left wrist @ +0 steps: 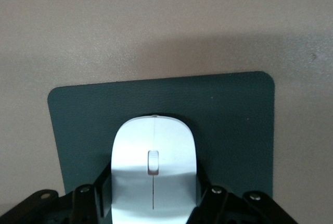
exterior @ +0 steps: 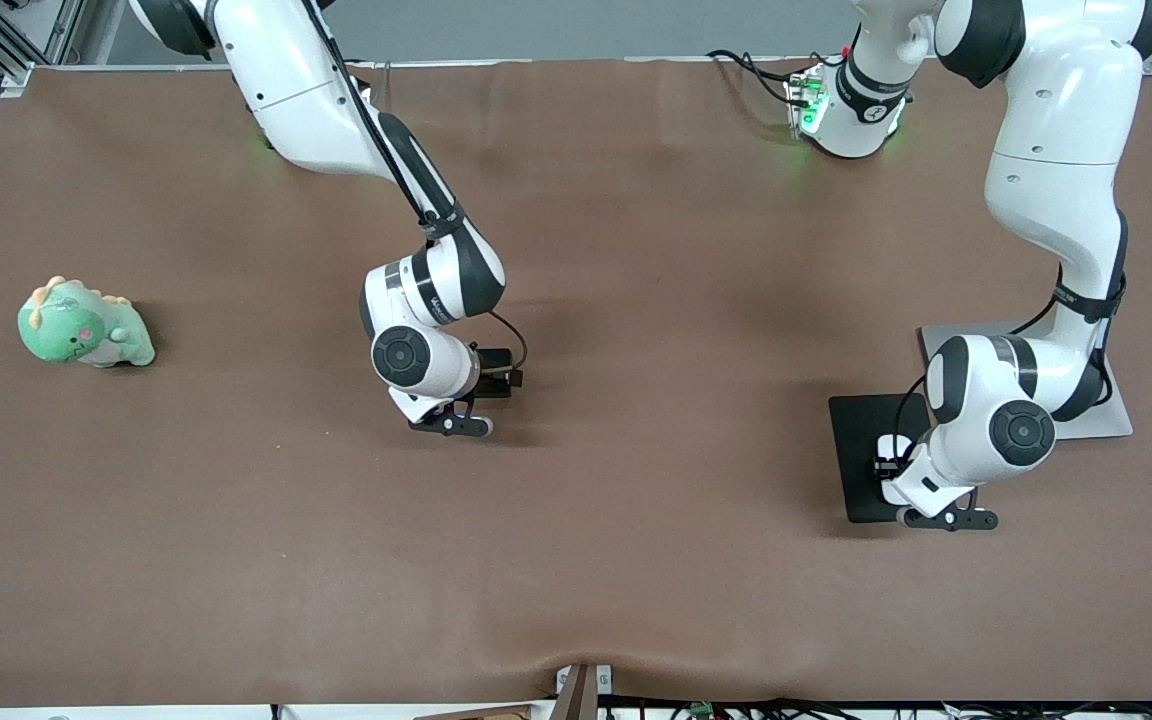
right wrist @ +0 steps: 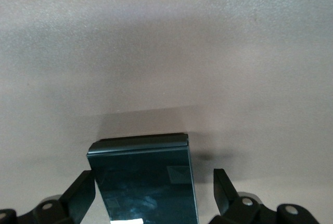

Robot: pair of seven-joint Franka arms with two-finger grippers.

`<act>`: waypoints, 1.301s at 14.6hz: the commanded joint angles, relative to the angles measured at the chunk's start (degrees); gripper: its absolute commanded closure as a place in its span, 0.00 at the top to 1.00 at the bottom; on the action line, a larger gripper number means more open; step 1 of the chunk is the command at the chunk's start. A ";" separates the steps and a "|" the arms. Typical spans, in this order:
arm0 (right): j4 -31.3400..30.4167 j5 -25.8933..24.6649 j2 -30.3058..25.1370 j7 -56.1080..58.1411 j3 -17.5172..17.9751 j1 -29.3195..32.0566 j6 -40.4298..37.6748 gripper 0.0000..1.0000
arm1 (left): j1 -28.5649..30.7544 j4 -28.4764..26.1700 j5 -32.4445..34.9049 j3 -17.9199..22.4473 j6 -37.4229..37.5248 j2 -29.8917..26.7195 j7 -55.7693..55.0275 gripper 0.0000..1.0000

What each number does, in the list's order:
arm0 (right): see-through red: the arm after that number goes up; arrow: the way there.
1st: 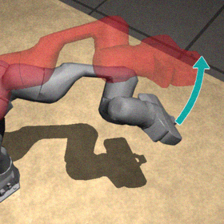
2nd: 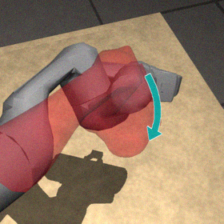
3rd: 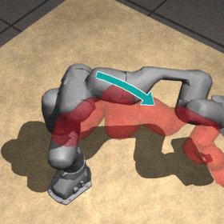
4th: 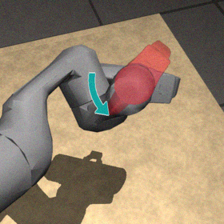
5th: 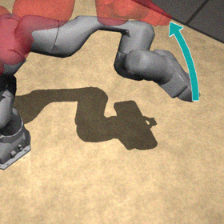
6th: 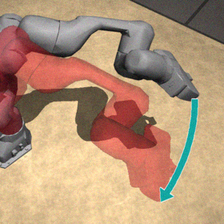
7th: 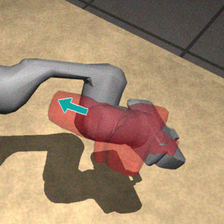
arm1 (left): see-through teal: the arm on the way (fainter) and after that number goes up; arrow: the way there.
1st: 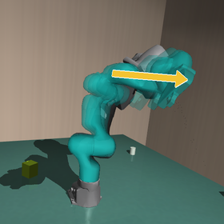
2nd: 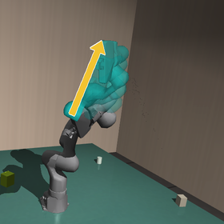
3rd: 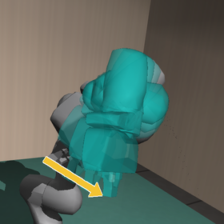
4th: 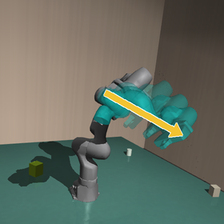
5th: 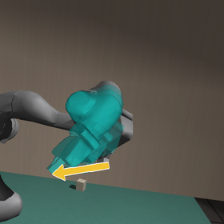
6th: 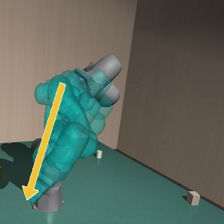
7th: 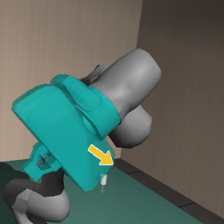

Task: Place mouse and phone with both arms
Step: 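Carry the mouse onto the pad while the right gripper grasps the phone, then open the left gripper to release the mouse on the pad and rise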

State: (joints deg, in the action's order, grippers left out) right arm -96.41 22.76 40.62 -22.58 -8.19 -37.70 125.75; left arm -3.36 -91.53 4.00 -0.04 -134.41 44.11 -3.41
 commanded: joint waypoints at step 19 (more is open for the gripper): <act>0.44 -1.84 -3.70 4.98 -4.98 2.02 -13.94 0.00 | 0.46 -11.29 -2.42 -3.56 19.87 -30.99 -2.39 1.00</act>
State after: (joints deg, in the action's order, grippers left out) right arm -94.71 22.29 40.04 -19.80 -11.85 -36.27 114.67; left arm -3.48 -96.77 2.52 -2.92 -115.96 19.89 -4.95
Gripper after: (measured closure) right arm 0.198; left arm 0.000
